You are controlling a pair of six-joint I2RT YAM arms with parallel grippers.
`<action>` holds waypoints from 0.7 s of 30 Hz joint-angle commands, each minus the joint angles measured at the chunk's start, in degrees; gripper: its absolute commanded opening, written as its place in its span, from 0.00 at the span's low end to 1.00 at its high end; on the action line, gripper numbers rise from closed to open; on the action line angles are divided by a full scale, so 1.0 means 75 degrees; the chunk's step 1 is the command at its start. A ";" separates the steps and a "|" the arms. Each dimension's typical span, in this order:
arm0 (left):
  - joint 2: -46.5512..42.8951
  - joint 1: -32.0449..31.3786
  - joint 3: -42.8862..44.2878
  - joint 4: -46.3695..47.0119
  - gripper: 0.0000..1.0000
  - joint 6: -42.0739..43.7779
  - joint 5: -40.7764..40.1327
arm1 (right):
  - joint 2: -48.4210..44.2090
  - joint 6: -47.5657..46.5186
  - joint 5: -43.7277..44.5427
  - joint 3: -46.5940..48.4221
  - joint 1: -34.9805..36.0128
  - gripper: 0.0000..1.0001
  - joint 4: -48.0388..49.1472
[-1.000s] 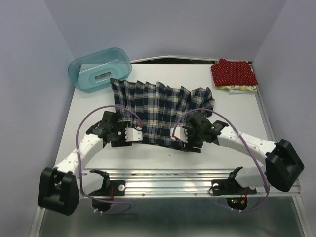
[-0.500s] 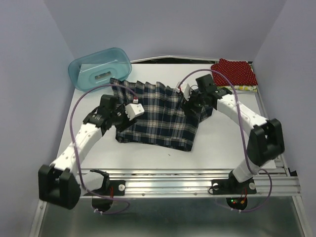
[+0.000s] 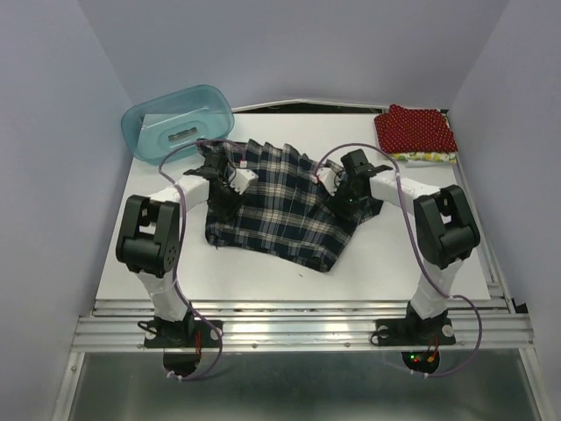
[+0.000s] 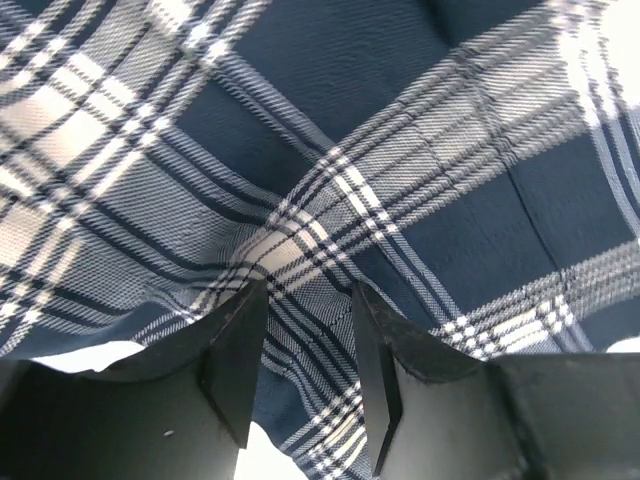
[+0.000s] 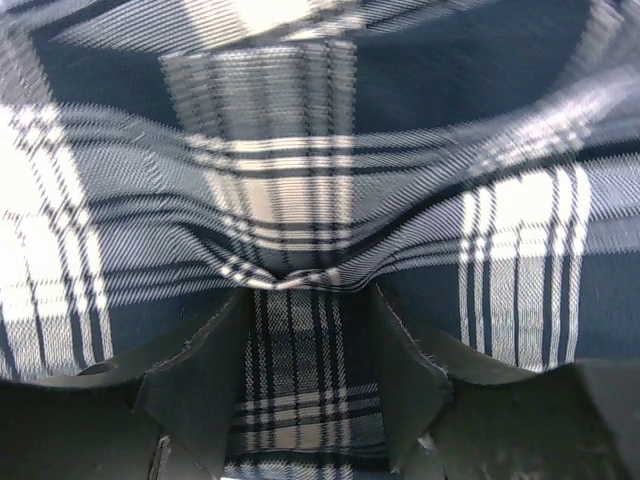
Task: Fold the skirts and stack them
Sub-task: Flatten the skirt out
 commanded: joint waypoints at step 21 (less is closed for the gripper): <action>-0.3733 -0.4166 -0.0532 -0.2179 0.78 0.1210 0.0981 | -0.4995 -0.1059 0.0357 -0.2268 -0.1192 0.72 -0.1456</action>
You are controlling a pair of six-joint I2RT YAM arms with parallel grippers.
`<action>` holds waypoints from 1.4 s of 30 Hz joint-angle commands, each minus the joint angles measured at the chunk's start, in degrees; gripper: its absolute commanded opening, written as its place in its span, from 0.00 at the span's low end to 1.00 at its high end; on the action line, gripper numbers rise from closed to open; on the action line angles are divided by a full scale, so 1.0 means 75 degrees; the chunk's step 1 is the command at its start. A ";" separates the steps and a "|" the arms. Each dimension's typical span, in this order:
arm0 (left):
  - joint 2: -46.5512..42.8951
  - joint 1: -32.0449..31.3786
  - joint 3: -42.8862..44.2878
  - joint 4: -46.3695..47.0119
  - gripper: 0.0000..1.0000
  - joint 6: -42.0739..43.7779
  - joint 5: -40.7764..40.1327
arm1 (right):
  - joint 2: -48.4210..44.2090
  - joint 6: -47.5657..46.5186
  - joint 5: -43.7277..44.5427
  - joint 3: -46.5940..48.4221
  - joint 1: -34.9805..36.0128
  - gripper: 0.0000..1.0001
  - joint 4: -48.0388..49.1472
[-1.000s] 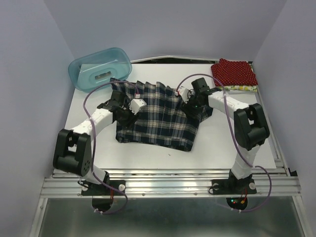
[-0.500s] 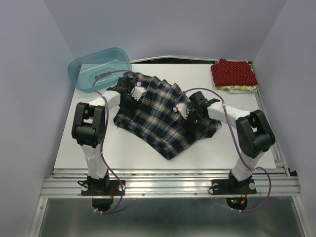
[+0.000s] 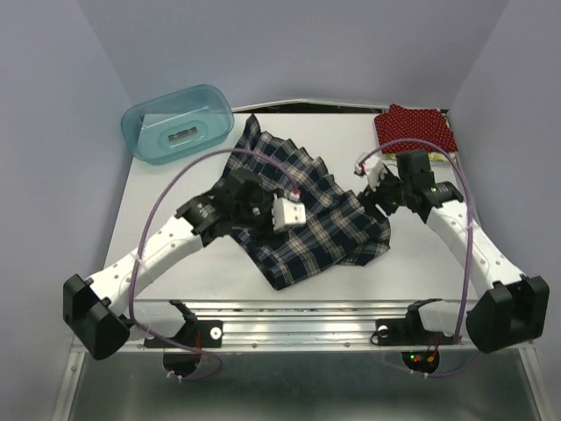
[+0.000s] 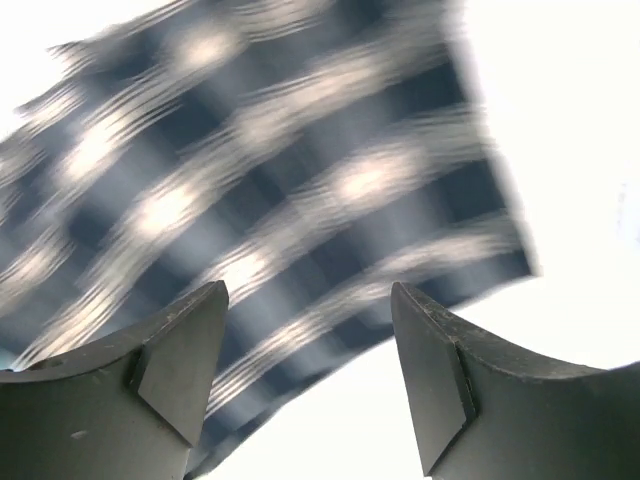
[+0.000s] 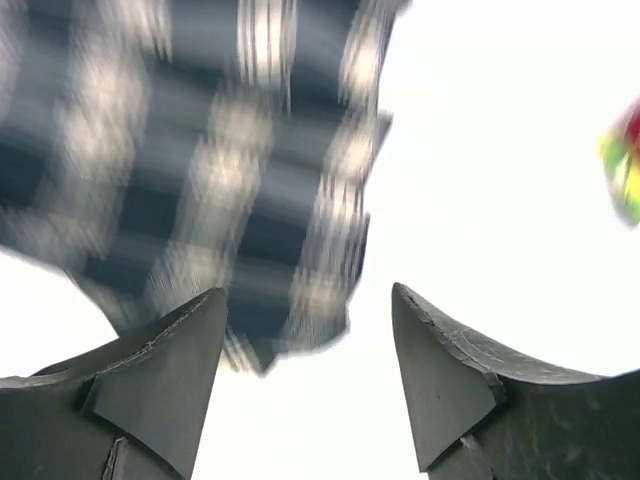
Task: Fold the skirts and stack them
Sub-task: Flatten the skirt out
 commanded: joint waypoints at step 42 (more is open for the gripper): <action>0.0294 0.0744 -0.0890 -0.0468 0.00 -0.0818 0.0025 | 0.1329 -0.0357 -0.0083 0.0492 -0.1183 0.46 0.0428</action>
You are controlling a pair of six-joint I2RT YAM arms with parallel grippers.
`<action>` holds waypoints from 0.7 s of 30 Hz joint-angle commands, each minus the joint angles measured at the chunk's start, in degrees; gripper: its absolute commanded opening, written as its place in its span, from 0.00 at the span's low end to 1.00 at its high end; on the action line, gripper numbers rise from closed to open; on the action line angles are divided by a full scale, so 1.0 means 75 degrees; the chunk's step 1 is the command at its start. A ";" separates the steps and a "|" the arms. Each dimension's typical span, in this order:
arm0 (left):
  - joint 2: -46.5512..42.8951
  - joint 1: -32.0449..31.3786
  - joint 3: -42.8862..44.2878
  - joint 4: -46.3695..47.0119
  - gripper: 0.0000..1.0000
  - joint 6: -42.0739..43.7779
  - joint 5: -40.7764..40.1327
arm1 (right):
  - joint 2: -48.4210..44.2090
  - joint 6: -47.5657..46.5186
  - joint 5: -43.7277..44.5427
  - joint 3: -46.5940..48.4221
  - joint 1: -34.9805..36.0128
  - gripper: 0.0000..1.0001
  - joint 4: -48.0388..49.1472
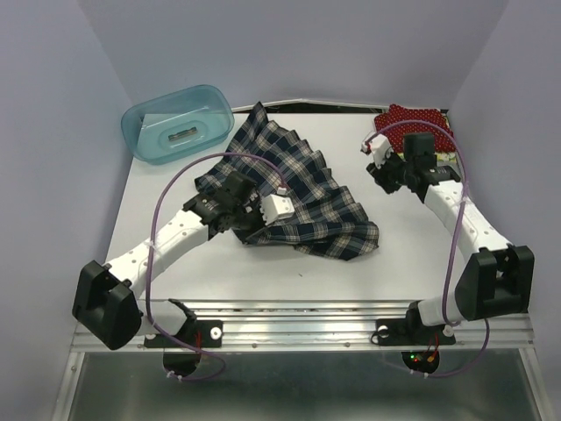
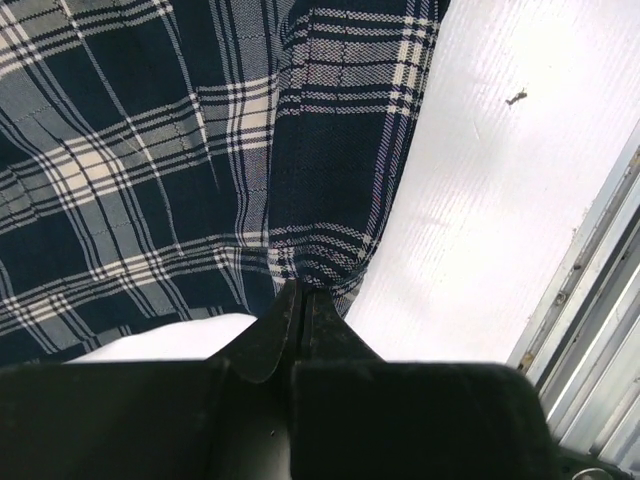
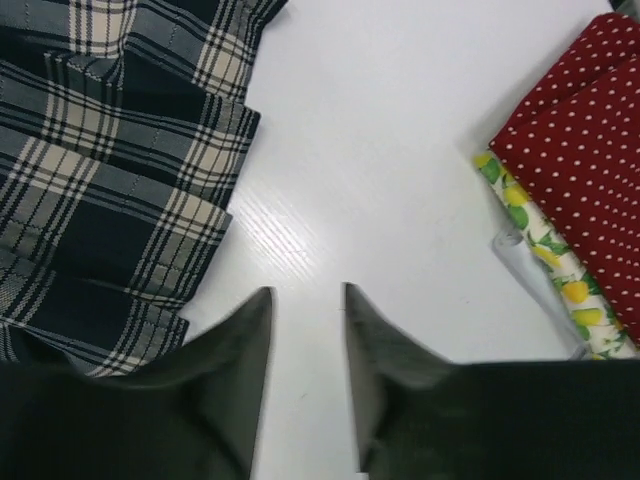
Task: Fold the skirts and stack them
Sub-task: Flatten the skirt out
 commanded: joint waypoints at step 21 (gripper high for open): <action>0.4637 0.3651 0.3162 -0.0765 0.00 -0.1279 0.3164 | -0.0292 -0.0887 -0.4664 -0.1794 -0.1124 0.73 -0.2507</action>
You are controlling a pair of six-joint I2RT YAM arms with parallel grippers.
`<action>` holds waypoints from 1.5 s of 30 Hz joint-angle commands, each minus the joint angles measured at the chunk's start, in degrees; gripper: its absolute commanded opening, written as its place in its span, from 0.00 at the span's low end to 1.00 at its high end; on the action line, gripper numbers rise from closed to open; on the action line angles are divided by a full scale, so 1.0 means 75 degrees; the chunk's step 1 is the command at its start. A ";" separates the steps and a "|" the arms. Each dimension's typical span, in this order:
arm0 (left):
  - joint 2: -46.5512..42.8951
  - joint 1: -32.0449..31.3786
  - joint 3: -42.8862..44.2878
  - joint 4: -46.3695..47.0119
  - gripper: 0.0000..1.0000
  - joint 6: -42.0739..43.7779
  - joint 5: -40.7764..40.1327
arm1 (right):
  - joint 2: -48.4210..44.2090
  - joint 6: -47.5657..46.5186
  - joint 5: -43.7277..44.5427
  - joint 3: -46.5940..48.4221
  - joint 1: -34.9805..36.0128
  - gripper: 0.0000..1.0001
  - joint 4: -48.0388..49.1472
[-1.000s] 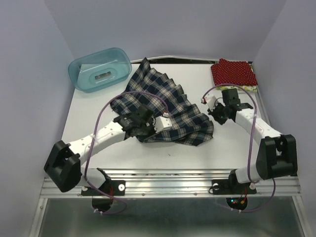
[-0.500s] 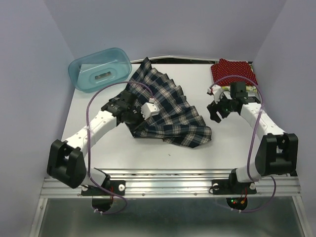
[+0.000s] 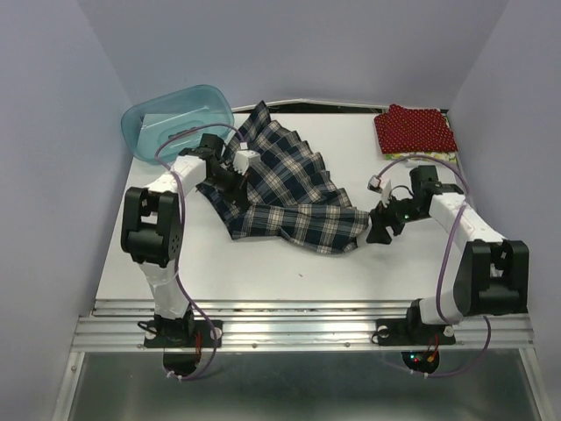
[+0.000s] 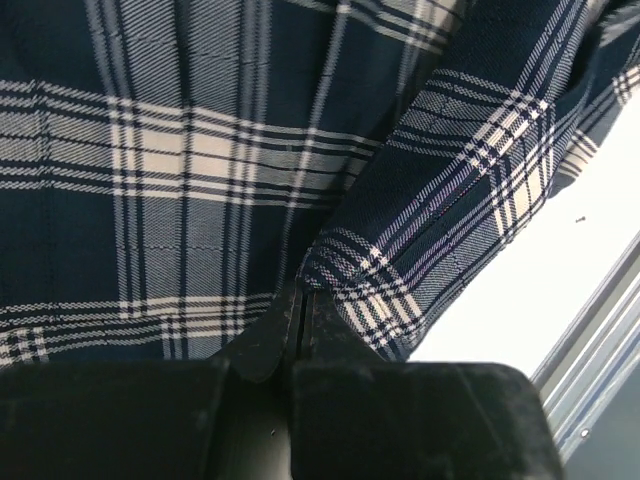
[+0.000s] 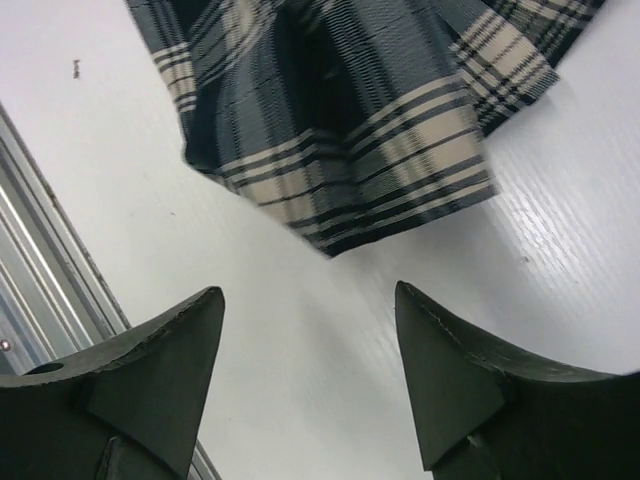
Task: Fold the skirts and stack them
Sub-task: Flatten the skirt out
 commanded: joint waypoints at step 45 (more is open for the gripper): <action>-0.6526 -0.1872 -0.3709 0.0238 0.76 0.1920 -0.2216 | 0.3506 0.2526 0.0653 0.4142 0.2650 0.61 0.2673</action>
